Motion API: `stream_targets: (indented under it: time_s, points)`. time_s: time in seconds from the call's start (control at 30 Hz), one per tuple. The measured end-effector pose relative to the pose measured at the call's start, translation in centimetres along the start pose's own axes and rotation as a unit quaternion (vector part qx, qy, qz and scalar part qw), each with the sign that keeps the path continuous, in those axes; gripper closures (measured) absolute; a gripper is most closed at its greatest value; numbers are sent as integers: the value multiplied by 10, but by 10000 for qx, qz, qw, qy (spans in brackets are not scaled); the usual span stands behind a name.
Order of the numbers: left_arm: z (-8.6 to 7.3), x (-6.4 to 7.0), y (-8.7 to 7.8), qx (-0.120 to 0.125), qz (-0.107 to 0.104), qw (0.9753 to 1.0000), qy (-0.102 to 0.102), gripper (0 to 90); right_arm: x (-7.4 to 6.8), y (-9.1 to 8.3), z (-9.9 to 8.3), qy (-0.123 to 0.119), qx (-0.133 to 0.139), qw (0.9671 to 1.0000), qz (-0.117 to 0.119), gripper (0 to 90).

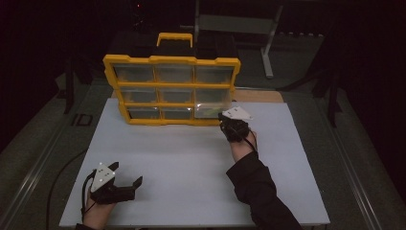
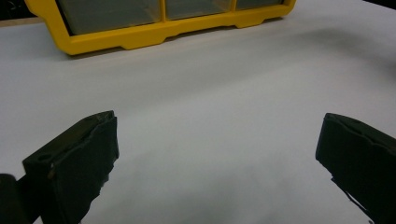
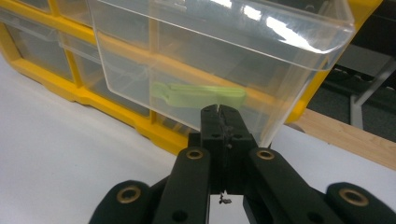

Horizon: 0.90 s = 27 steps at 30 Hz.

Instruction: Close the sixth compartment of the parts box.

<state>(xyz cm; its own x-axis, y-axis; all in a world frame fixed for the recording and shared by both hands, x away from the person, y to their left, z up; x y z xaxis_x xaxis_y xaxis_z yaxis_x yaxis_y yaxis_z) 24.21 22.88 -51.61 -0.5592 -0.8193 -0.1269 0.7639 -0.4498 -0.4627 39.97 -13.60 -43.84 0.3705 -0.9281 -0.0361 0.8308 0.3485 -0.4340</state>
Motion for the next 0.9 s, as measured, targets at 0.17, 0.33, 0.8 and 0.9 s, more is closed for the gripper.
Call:
stream_targets:
  time_s: [0.17, 0.33, 0.8, 0.9]
  points:
    - [-1, 0, 0, -7, -9, 10000, -4, 1, -1, 3, 3, -11, 18, 10000, -30, 900]
    - [0, -1, 0, 8, 14, 10000, -1, 1, 0, 8, 6, -28, 5, 10000, -55, 900]
    - [-1, -2, 0, -16, 21, 10000, 33, 1, 0, 22, 12, -104, -71, 9997, -209, 900]
    - [-1, -2, -1, -3, 24, 10000, 23, 1, 0, 26, 13, -138, -99, 9996, -238, 900]
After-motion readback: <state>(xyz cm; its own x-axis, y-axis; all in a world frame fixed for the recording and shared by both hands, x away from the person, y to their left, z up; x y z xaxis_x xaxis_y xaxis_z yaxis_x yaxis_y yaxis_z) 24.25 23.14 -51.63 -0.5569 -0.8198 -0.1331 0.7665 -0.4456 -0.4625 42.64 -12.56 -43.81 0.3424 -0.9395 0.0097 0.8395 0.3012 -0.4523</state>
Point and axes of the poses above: each handheld gripper's, and its own axes: y roughly forward along the jaws, z roughly out of its top, x roughly to its right, the point moved 2 cm from there along y, roughly forward along the jaws, and after that the axes turned 11 degrees about y, right-handed, at the moved point
